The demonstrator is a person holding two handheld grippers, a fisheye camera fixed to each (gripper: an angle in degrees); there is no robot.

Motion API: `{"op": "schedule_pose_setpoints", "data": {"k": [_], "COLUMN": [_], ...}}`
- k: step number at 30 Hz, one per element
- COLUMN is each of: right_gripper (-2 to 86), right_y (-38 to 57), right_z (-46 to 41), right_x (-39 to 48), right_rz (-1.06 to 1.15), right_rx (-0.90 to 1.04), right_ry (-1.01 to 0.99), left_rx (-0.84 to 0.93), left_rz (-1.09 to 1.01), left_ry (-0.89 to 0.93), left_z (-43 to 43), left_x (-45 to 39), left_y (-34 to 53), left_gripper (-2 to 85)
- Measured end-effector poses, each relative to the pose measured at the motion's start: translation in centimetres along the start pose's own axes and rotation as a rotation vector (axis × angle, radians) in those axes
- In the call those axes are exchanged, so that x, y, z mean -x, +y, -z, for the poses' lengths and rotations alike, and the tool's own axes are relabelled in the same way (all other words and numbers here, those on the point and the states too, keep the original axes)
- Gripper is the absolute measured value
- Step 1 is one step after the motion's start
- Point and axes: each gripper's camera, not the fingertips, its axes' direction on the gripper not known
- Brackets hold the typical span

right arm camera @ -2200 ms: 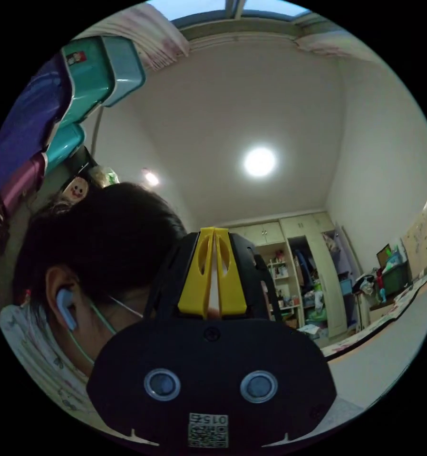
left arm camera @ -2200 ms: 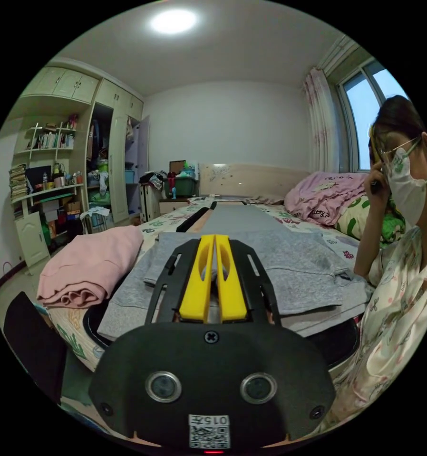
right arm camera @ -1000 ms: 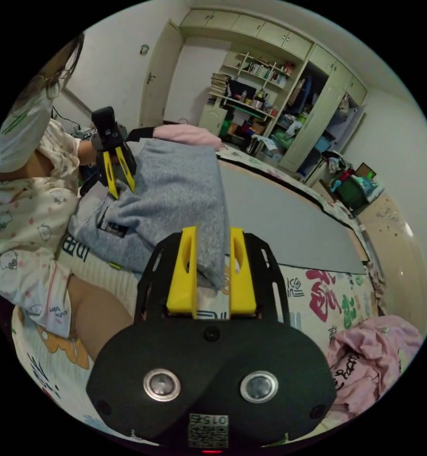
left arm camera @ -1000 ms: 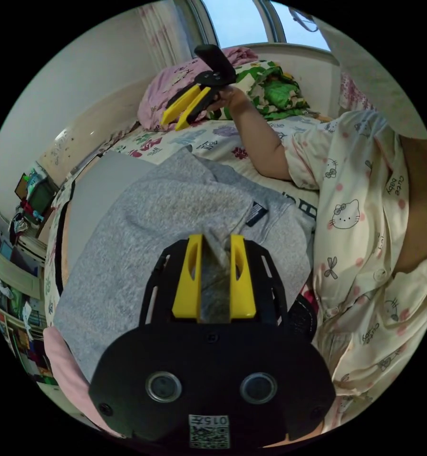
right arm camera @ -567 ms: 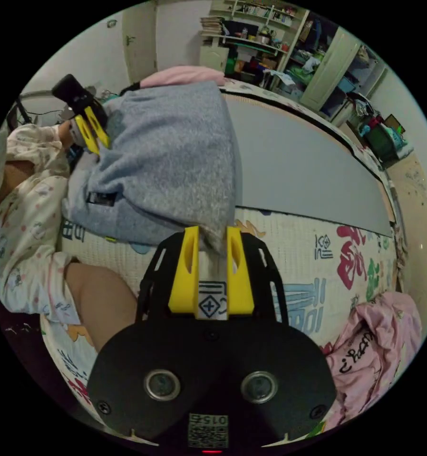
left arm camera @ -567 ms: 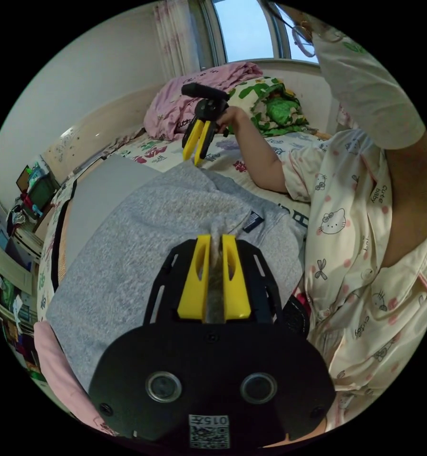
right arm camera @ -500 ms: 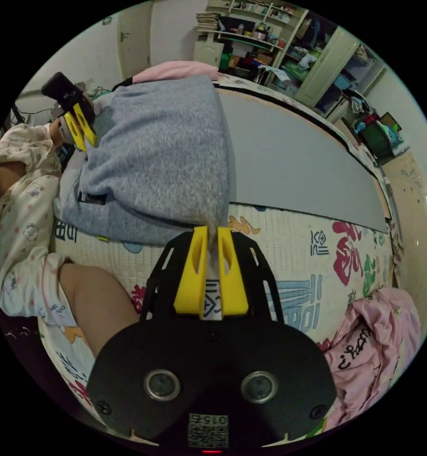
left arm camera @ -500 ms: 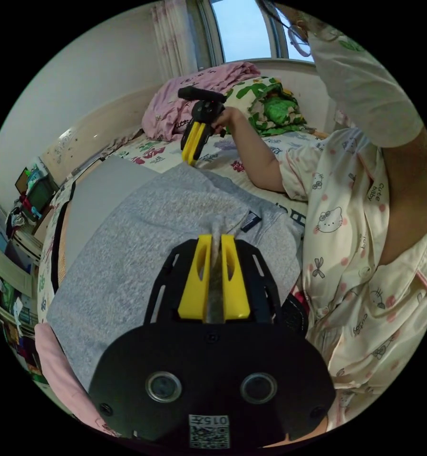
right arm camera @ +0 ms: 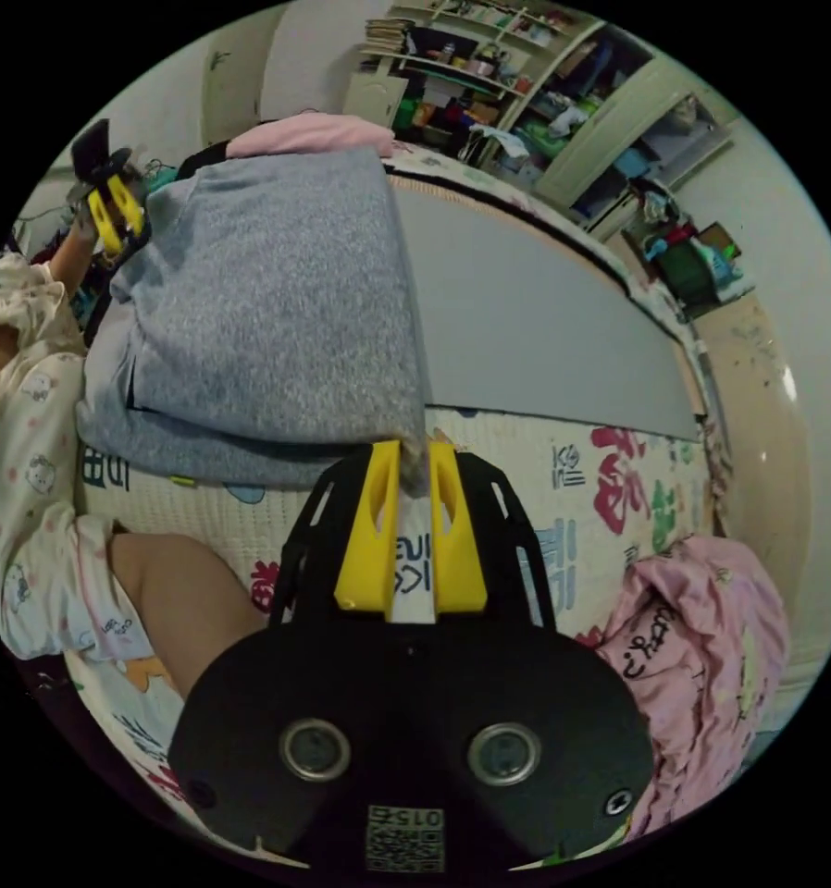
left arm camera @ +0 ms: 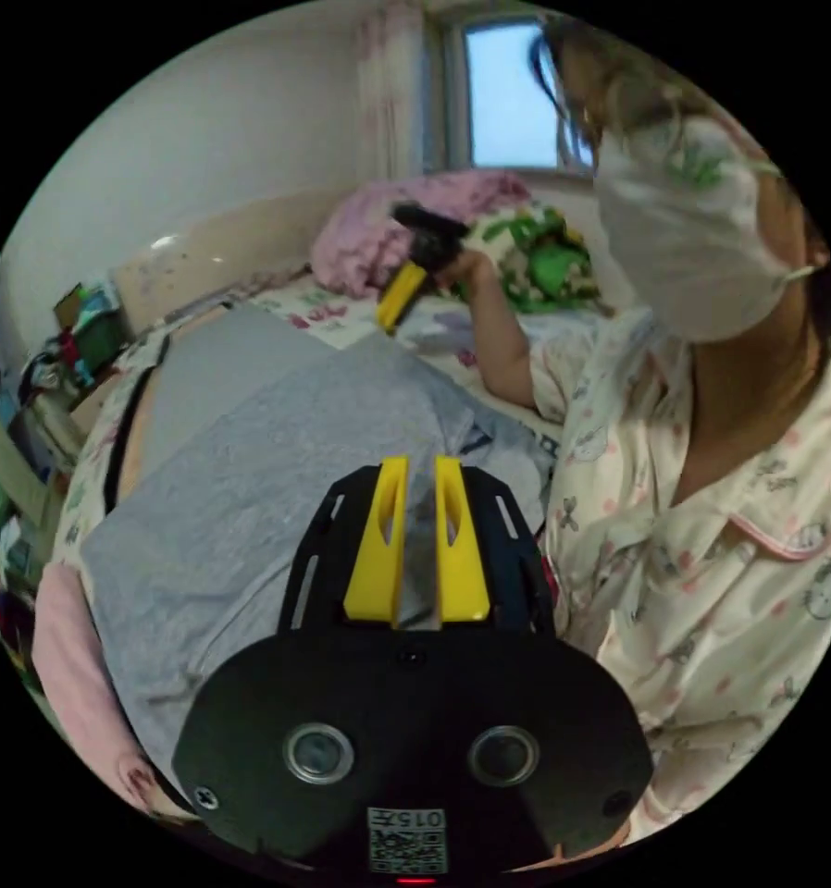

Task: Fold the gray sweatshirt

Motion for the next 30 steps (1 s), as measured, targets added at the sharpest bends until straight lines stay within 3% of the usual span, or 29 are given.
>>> {"op": "schedule_pose_setpoints", "data": {"k": [3,6,8,10,12,14,17,20,23,27,30], "right_gripper": [6.6,6.5,6.9,7.6,8.2,8.3,9.4,12.0,12.1,8.1,5.2], "right_y": [0.5,2.2,3.0,2.3,1.0,-1.8,-5.7,-8.1,-8.5,-7.8,-6.5], "right_z": [3.9,7.7,8.8,8.7,7.7,5.6,1.8,-2.5,-5.7,-5.9,-4.8], "right_x": [3.6,9.4,13.6,16.0,18.0,19.7,20.8,23.1,25.8,25.7,23.5], "right_rz": [0.081,0.318,0.552,0.725,0.895,1.057,1.057,1.045,1.085,1.052,0.989], "right_rx": [-0.213,-0.576,-0.812,-0.892,-0.91,-0.849,-0.72,-0.539,-0.421,-0.442,-0.581], "right_ry": [0.131,0.221,0.197,0.101,-0.037,-0.238,-0.405,-0.383,-0.311,-0.266,-0.299], "left_rx": [-0.198,-0.294,-0.293,-0.287,-0.318,-0.332,-0.252,-0.173,-0.22,-0.292,-0.361], "left_rz": [0.269,0.526,0.636,0.693,0.668,0.63,0.62,0.653,0.62,0.595,0.588], "left_ry": [-0.233,-0.377,-0.363,-0.281,-0.1,-0.059,-0.094,-0.123,-0.077,-0.094,-0.102], "left_z": [6.1,8.3,7.4,5.3,2.5,0.8,-2.4,-5.5,-7.4,-8.3,-7.8], "left_x": [2.6,4.0,4.3,3.9,2.7,1.3,-0.3,-1.1,-2.4,-4.5,-6.2], "left_y": [7.8,16.4,20.8,24.2,27.4,29.2,31.5,33.6,35.7,37.7,38.4], "left_gripper": [6.0,8.5,10.1,11.3,12.5,13.4,13.8,13.3,9.8,5.9,5.0]}}
